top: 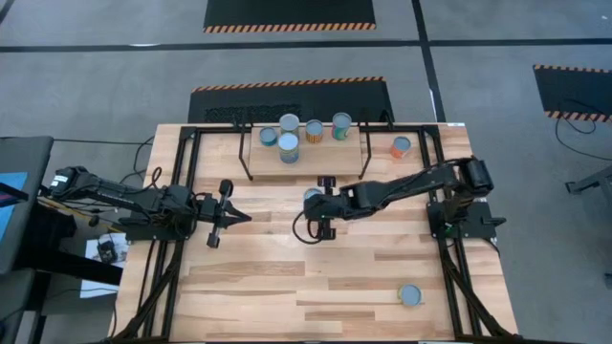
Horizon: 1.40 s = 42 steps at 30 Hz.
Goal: Pick and place cans onto a shelf
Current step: Put the canned vegetables on the shelf
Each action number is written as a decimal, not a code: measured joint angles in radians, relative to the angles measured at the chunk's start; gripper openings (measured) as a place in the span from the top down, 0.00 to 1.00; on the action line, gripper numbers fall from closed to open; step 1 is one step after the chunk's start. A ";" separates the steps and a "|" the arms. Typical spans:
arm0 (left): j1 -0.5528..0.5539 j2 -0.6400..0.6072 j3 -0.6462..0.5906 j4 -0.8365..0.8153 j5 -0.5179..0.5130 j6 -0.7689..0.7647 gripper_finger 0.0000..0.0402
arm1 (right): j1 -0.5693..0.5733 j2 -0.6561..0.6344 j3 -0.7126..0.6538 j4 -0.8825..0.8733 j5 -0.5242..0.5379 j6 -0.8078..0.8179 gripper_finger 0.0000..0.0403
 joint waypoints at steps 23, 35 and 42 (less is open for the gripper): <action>0.000 0.000 0.000 0.003 -0.017 -0.007 1.00 | -0.443 -0.065 -0.024 -0.127 0.032 0.151 0.96; 0.000 0.000 0.000 0.003 -0.017 -0.008 1.00 | -0.476 -0.031 -0.024 -0.107 -0.011 0.223 0.96; 0.000 0.000 0.000 0.003 -0.017 -0.008 1.00 | -0.488 -0.031 -0.024 -0.125 -0.019 0.222 0.91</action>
